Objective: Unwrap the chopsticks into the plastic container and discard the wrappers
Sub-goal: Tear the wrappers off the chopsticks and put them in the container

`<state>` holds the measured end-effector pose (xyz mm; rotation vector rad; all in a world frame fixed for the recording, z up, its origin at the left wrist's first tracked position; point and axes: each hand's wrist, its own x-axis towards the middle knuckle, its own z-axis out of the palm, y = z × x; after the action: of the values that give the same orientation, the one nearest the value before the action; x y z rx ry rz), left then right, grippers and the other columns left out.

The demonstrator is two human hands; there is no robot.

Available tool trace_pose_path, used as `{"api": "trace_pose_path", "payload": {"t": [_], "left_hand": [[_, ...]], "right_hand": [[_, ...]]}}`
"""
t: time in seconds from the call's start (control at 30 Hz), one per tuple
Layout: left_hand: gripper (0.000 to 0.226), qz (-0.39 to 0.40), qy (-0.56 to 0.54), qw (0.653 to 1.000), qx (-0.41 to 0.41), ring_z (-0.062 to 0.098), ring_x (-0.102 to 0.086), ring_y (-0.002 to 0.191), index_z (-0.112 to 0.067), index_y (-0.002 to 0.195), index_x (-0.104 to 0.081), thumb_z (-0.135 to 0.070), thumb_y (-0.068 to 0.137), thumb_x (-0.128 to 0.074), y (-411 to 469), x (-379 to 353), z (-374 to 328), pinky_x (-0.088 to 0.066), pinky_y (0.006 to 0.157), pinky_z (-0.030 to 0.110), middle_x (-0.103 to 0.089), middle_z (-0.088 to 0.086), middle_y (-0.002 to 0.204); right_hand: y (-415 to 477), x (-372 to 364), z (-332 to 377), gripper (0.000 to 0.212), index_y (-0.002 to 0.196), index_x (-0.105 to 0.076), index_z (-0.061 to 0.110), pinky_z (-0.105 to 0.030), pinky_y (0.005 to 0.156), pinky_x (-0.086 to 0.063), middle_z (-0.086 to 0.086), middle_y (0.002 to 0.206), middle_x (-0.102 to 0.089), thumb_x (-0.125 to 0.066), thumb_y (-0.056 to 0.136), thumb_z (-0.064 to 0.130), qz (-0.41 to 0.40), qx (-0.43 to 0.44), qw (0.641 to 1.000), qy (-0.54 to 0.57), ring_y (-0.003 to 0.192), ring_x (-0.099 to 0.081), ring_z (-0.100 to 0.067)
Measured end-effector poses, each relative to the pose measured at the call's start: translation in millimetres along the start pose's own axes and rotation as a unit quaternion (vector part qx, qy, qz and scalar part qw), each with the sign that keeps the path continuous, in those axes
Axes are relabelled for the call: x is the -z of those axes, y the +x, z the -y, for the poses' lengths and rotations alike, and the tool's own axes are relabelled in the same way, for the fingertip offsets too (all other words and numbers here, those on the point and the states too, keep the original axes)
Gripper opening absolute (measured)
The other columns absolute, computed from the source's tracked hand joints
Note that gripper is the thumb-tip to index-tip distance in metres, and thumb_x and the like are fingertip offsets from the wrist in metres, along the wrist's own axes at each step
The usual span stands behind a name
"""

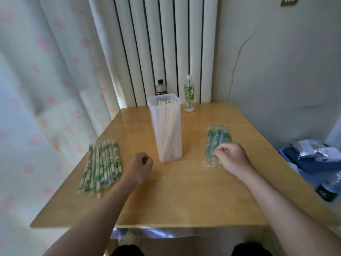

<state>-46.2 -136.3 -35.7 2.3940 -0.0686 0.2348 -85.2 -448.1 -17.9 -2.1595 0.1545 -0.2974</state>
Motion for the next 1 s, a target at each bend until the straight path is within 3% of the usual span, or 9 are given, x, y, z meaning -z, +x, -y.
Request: {"api": "trace_pose_path", "payload": {"t": [0.2,0.3,0.43,0.57,0.63,0.7,0.77,0.87,1.0], "left_hand": [[0.016,-0.143,0.152,0.978,0.026,0.021,-0.059,0.072,-0.023,0.082,-0.059,-0.031,0.094,-0.052,-13.9,34.6,35.0,-0.047,0.062,0.031,-0.061,-0.005,0.077],[0.013,-0.183,0.172,0.968,-0.001,0.032,-0.06,0.09,-0.016,0.089,-0.066,-0.027,0.089,-0.06,-15.1,52.9,67.2,-0.046,0.079,0.041,-0.064,0.006,0.095],[0.04,-0.128,0.191,0.972,0.05,0.03,-0.051,0.124,-0.021,0.126,-0.064,-0.038,0.091,-0.056,-25.7,63.2,102.2,-0.035,0.106,0.047,-0.057,0.006,0.135],[0.047,-0.104,0.175,0.978,0.042,0.026,-0.046,0.131,-0.027,0.135,-0.056,-0.046,0.094,-0.046,-26.9,58.5,112.0,-0.031,0.11,0.045,-0.051,0.003,0.142],[0.046,-0.095,0.187,0.977,0.034,0.025,-0.047,0.128,-0.028,0.133,-0.057,-0.046,0.093,-0.043,-25.6,55.4,113.5,-0.032,0.109,0.044,-0.053,0.001,0.138],[0.044,-0.099,0.19,0.976,0.03,0.024,-0.048,0.127,-0.03,0.13,-0.059,-0.046,0.093,-0.043,-25.4,54.0,115.1,-0.033,0.108,0.043,-0.054,-0.001,0.136],[0.045,-0.104,0.188,0.976,0.028,0.024,-0.048,0.127,-0.032,0.128,-0.061,-0.048,0.091,-0.041,-25.8,52.4,118.7,-0.033,0.107,0.044,-0.054,0.0,0.136],[0.043,-0.101,0.185,0.977,0.02,0.028,-0.047,0.128,-0.034,0.126,-0.062,-0.047,0.09,-0.043,-24.3,50.8,121.4,-0.031,0.106,0.044,-0.054,0.003,0.137],[0.041,-0.086,0.185,0.979,0.017,0.03,-0.041,0.133,-0.038,0.13,-0.06,-0.041,0.092,-0.044,-24.0,49.5,120.7,-0.027,0.108,0.044,-0.048,0.007,0.143]], "right_hand": [[-25.6,-90.0,60.2,0.026,0.065,-0.062,0.005,-0.029,0.056,-0.033,0.003,0.054,-0.049,-0.058,0.086,0.019,0.161,0.072,0.984,-0.036,0.054,-0.045,-0.01],[-29.0,-135.0,86.3,0.033,0.055,-0.055,0.017,-0.027,0.056,-0.033,0.012,0.047,-0.044,-0.057,0.087,0.013,0.188,0.085,0.978,-0.039,0.051,-0.042,-0.004],[-29.2,-187.4,116.4,0.022,0.087,-0.072,0.017,-0.023,0.054,-0.047,0.006,0.068,-0.063,-0.053,0.097,0.02,0.222,0.061,0.972,-0.04,0.055,-0.061,-0.012],[-20.7,-225.9,139.9,0.018,0.101,-0.068,0.021,-0.017,0.04,-0.041,0.002,0.086,-0.064,-0.05,0.102,0.021,0.207,0.037,0.977,-0.034,0.057,-0.064,-0.015],[-15.6,-244.3,144.9,0.014,0.096,-0.066,0.023,-0.02,0.046,-0.046,0.002,0.087,-0.064,-0.053,0.1,0.024,0.2,0.016,0.979,-0.035,0.064,-0.065,-0.018],[-10.5,-258.6,144.4,0.011,0.088,-0.067,0.026,-0.03,0.066,-0.056,0.005,0.087,-0.067,-0.059,0.094,0.033,0.192,0.003,0.979,-0.071,0.078,-0.066,-0.02],[-7.9,-266.9,144.3,0.017,0.084,-0.068,0.025,-0.036,0.077,-0.056,0.007,0.085,-0.068,-0.064,0.087,0.041,0.185,-0.012,0.977,-0.102,0.083,-0.065,-0.019],[-6.4,-270.8,148.4,0.025,0.075,-0.064,0.019,-0.034,0.069,-0.051,0.005,0.076,-0.068,-0.066,0.079,0.043,0.192,-0.028,0.975,-0.11,0.077,-0.065,-0.022],[-7.0,-271.8,153.1,0.036,0.06,-0.04,0.024,-0.033,0.057,-0.034,0.005,0.056,-0.043,-0.064,0.077,0.044,0.21,-0.013,0.966,-0.15,0.057,-0.046,-0.023]]}}
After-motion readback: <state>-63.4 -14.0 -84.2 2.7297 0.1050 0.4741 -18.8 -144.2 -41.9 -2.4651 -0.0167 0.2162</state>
